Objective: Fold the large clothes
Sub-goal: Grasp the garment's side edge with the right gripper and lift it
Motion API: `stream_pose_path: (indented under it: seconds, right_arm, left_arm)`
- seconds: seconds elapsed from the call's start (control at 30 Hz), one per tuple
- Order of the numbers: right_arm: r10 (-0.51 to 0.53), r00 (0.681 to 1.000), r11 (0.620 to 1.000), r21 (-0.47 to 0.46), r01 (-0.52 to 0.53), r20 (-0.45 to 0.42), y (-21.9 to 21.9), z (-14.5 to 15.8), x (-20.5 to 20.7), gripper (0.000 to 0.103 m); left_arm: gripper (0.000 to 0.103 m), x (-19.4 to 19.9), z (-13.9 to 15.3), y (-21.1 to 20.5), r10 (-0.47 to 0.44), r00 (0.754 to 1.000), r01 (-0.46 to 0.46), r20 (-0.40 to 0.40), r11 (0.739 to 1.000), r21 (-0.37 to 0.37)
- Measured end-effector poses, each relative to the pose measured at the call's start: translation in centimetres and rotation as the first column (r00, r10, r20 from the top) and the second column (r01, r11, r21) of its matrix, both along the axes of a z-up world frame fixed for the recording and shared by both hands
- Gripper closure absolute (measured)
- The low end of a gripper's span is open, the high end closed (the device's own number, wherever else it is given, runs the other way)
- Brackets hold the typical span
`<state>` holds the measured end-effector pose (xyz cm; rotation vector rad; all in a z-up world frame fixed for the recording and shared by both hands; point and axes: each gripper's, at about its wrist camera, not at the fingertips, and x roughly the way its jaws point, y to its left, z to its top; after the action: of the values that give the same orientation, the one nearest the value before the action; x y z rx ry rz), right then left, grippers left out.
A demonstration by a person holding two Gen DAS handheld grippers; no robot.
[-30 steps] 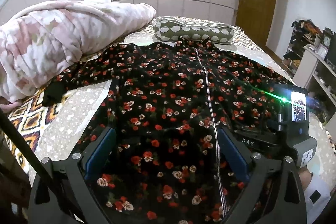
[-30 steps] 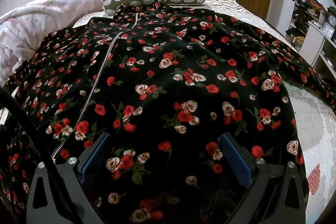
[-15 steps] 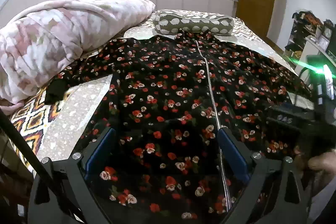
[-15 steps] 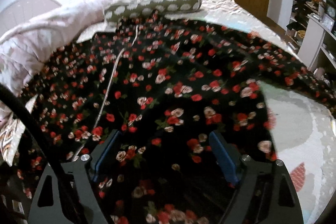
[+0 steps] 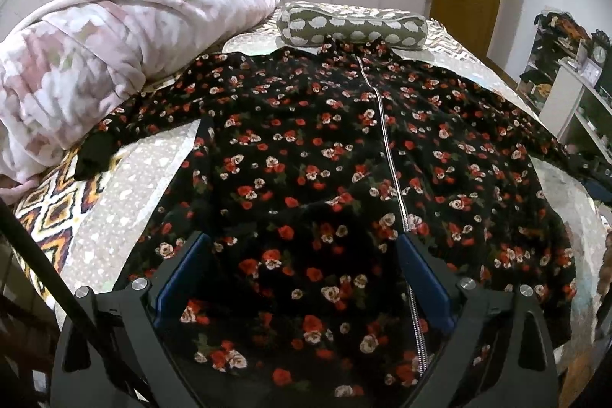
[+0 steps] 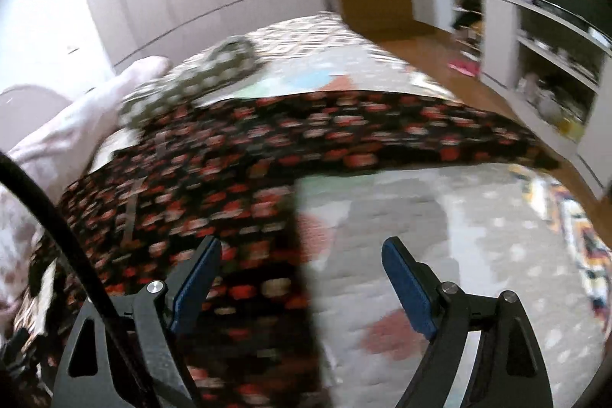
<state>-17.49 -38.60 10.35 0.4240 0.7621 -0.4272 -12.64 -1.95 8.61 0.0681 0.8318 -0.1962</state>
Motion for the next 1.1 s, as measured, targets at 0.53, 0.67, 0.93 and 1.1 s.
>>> stream_pose_path:
  seconds: [0.53, 0.67, 0.93, 1.1]
  right_arm:
    - [-0.436, 0.898, 0.839, 0.382, 0.388, 0.047, -18.5, -5.9, -5.6, 0.014]
    - [-0.504, 0.863, 0.802, 0.385, 0.457, 0.026, -21.7, -6.2, -3.7, 0.016]
    - [-0.542, 0.836, 0.768, 0.356, 0.533, -0.084, -25.7, -5.9, -1.1, 0.094]
    - [-0.413, 0.909, 0.909, 0.035, 0.415, -0.052, -20.3, 2.9, 3.8, 0.096]
  left_arm:
    - [0.006, 2.1, -2.2, 0.1, 0.022, 0.997, -0.022, -0.067, 1.0, -0.002]
    - [0.006, 2.1, -1.1, 0.8, 0.029, 0.999, -0.03, -0.037, 0.999, -0.017]
    - [0.006, 2.3, 1.2, 6.3, 0.115, 0.993, -0.115, 0.013, 0.992, -0.057]
    - [0.006, 2.2, 2.3, 11.6, 0.194, 0.98, -0.188, 0.037, 0.975, -0.12]
